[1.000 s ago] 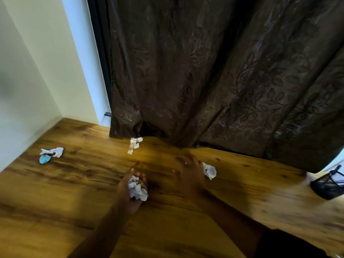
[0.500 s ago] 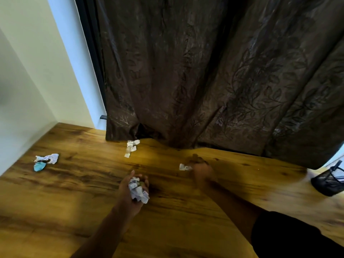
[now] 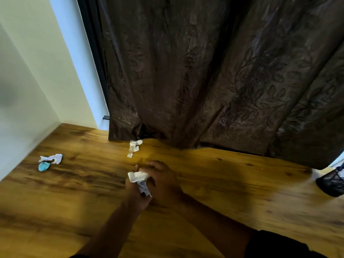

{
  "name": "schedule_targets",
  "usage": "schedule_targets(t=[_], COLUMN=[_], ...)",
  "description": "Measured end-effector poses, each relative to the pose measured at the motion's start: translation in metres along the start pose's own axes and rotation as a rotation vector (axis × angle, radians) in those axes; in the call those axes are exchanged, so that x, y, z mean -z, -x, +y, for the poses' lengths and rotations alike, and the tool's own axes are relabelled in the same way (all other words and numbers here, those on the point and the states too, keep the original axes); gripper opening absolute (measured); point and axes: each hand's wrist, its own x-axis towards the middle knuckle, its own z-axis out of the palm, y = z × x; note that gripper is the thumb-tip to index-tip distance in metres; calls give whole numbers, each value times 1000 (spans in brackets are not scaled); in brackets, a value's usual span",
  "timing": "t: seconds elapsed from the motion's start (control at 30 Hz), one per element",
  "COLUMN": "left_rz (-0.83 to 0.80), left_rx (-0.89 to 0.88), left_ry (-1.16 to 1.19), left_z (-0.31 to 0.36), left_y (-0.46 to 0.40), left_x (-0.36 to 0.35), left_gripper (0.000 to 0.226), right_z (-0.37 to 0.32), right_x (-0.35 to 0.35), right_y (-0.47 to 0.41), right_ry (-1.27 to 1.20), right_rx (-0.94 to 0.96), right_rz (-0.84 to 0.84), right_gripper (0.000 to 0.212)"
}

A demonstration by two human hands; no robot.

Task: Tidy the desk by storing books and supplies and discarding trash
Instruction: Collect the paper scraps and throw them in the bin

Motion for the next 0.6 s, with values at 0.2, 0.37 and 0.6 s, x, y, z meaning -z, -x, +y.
schedule_targets(t=[0.2, 0.37, 0.6], left_rz=[-222, -403, -467], left_rx=[2, 107, 32], left_ry=[217, 266, 208], left_z=[11, 20, 21], left_y=[22, 37, 42], left_x=[0, 5, 18], left_gripper=[43, 57, 94], right_z=[-1, -2, -8], right_x=[-29, -39, -27], right_y=[9, 12, 16], right_ry=[73, 151, 290], right_rx=[-4, 96, 104], right_rz=[-81, -32, -173], right_gripper=[57, 50, 61])
